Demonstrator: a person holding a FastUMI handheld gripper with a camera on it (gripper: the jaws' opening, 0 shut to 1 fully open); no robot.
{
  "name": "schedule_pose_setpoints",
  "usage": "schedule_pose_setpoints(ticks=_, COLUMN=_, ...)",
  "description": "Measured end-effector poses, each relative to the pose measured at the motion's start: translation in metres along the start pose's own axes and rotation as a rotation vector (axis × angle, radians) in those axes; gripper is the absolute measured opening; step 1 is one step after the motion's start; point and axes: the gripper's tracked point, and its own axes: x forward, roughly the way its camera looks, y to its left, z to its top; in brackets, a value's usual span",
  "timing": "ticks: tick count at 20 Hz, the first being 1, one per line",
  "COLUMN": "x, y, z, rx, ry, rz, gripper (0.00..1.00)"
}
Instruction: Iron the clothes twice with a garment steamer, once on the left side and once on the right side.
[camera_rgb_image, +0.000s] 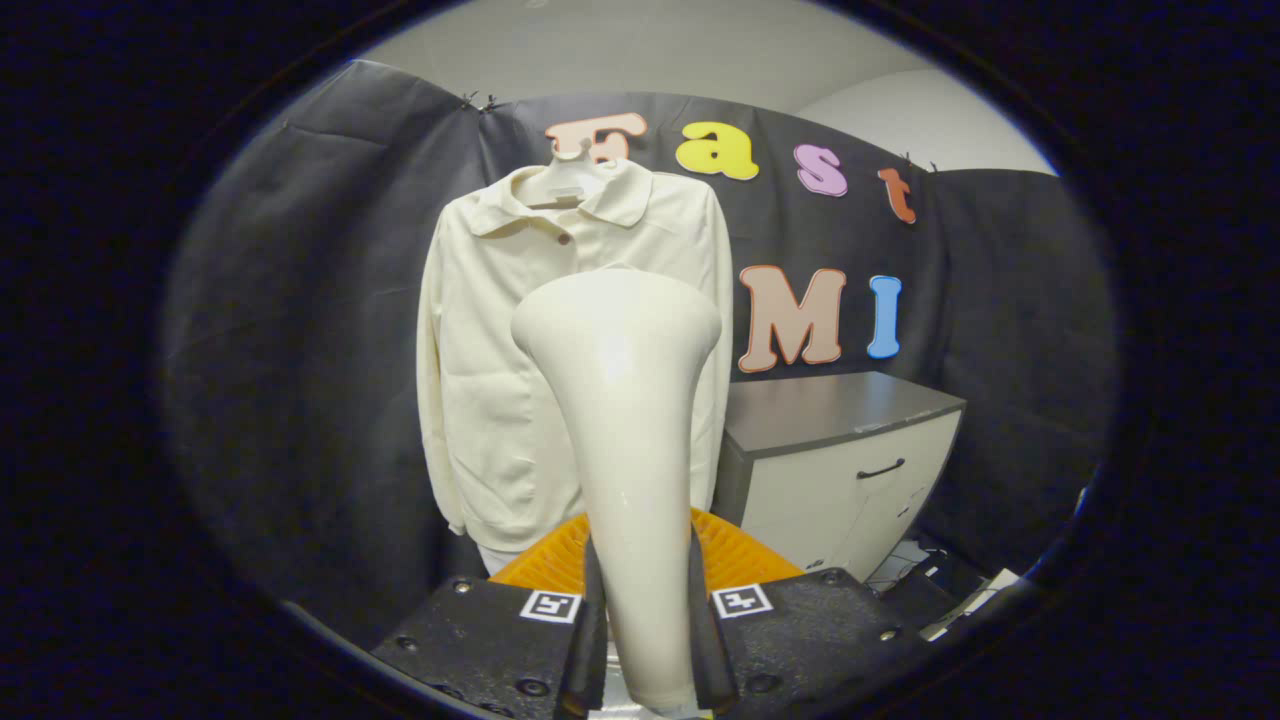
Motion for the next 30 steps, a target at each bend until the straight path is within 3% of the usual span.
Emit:
schedule_pose_setpoints(ticks=11, x=0.100, y=-0.037, z=0.067, rx=-0.016, ry=0.017, rz=-0.017, gripper=0.34)
schedule_pose_setpoints(ticks=18, x=0.164, y=-0.030, z=0.111, rx=-0.032, ry=-0.019, rz=0.006, gripper=0.34)
schedule_pose_setpoints(ticks=30, x=0.204, y=-0.014, z=0.081, rx=-0.055, ry=0.007, rz=-0.004, gripper=0.34)
